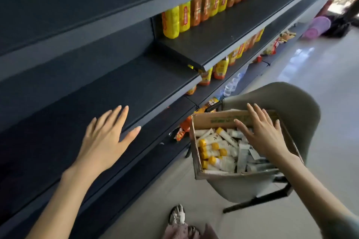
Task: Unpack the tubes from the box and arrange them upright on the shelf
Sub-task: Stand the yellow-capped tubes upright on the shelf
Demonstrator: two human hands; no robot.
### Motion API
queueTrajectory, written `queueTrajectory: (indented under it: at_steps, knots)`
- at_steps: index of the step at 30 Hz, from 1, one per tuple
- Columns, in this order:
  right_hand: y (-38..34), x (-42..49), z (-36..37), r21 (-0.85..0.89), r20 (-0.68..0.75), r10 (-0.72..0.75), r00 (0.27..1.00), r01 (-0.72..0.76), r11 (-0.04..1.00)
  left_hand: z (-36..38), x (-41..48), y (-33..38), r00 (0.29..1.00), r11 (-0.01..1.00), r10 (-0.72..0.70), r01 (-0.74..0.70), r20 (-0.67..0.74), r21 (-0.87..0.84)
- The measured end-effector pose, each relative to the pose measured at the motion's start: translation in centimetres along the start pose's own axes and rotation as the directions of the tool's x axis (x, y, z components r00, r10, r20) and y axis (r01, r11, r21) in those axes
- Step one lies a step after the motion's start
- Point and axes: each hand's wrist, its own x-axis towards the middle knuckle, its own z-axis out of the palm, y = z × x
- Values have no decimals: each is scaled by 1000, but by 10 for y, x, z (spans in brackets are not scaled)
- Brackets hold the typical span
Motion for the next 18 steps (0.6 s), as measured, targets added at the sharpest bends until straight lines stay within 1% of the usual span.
queueTrajectory:
  at_steps: [5, 9, 14, 18]
  knots:
    - [35, 5, 42, 104, 73, 211, 975, -217, 971, 44, 60, 32, 982, 991, 136, -132, 128, -35]
    - [51, 9, 83, 162, 123, 333, 935, -350, 923, 86, 98, 58, 946, 976, 217, -205, 242, -72]
    - [62, 9, 140, 249, 227, 409, 884, -459, 853, 146, 121, 77, 888, 956, 291, -285, 356, -71]
    - [71, 16, 175, 331, 199, 453, 869, -495, 803, 185, 132, 82, 863, 952, 296, -299, 409, -59]
